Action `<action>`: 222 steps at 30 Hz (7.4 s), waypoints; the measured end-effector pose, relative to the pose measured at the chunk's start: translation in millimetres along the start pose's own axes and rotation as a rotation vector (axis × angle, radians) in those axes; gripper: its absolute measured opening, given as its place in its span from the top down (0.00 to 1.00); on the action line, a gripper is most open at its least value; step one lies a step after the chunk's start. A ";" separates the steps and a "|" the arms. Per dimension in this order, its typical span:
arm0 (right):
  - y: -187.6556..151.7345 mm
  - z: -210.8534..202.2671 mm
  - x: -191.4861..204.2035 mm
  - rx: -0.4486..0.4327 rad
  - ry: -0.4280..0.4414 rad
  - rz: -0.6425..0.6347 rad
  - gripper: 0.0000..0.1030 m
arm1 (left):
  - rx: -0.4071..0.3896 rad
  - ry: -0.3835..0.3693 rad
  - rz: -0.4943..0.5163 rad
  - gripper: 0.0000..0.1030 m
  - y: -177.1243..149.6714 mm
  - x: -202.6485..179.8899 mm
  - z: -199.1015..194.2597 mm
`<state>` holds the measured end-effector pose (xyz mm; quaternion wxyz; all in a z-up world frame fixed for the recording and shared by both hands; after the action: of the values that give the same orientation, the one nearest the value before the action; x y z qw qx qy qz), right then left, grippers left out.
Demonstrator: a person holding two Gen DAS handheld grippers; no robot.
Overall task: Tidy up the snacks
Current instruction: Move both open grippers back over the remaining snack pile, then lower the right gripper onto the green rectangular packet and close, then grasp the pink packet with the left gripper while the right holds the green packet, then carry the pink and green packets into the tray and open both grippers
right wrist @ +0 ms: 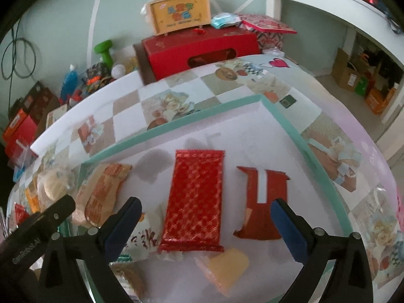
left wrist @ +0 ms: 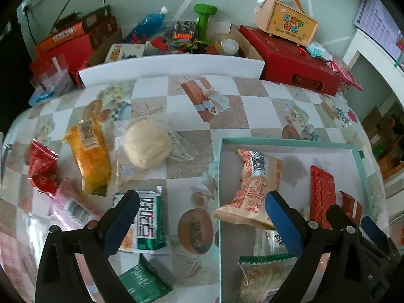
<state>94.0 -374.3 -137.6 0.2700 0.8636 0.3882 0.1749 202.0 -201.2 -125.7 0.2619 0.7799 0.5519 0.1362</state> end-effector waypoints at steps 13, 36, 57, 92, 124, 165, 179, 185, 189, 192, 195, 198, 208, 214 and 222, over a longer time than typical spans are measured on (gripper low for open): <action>4.4 -16.5 15.9 -0.070 0.052 0.003 0.00 | -0.060 0.159 -0.029 0.03 4.3 46.7 -30.9; -29.6 -55.1 114.7 -0.099 0.227 -0.259 0.00 | 0.049 0.197 -0.325 0.04 -53.0 172.4 -67.1; -122.4 -38.7 203.8 0.115 0.352 -0.520 0.00 | 0.218 0.163 -0.400 0.03 -101.7 201.5 -23.6; -141.6 -6.7 219.8 0.189 0.356 -0.586 0.24 | 0.191 0.151 -0.435 0.04 -84.8 208.5 -21.9; -66.1 -41.4 172.3 0.026 0.372 -0.371 0.29 | 0.106 0.103 -0.453 0.04 -50.4 188.8 -13.0; -57.2 -28.2 155.8 0.039 0.319 -0.331 0.29 | 0.160 0.140 -0.369 0.46 -60.3 191.7 12.9; -55.6 -29.4 153.3 0.034 0.319 -0.318 0.29 | 0.127 0.092 -0.319 0.59 -49.1 161.0 -7.6; -43.1 -43.5 149.4 -0.016 0.348 -0.275 0.29 | 0.057 0.058 -0.291 0.59 -35.1 148.8 -36.3; -37.2 -48.6 145.1 -0.036 0.348 -0.256 0.29 | 0.017 0.025 -0.261 0.59 -23.8 138.7 -49.7; -31.9 -51.0 136.9 -0.051 0.333 -0.236 0.29 | -0.006 0.002 -0.232 0.59 -16.1 126.0 -56.2; -24.3 -53.4 123.0 -0.074 0.301 -0.213 0.29 | -0.017 -0.024 -0.200 0.59 -13.1 110.6 -58.4; -18.3 -53.0 107.0 -0.083 0.277 -0.181 0.29 | -0.016 -0.044 -0.167 0.59 -13.4 96.0 -58.8; 4.1 -50.2 25.8 -0.116 0.133 -0.032 0.29 | -0.019 -0.142 -0.058 0.59 -15.4 37.2 -63.4; 9.7 -46.1 -12.3 -0.115 0.085 0.051 0.29 | -0.014 -0.185 0.018 0.59 -18.8 1.1 -60.9; 11.7 -43.1 -30.6 -0.120 0.058 0.089 0.29 | -0.012 -0.223 0.101 0.59 -19.4 -37.8 -53.8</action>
<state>59.2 -389.9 -99.2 0.3020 0.8568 0.3460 0.2344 146.3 -217.7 -89.2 0.3193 0.8155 0.4783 0.0650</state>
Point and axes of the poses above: each gripper's, at about its wrist camera, not at the fingertips, and z roughly the way its jaws point, x to its left, y to its top, the point moved 8 cm from there along z, roughly the way its jaws point, and after that the axes turned 5 degrees about -x, right-handed, at the moved point
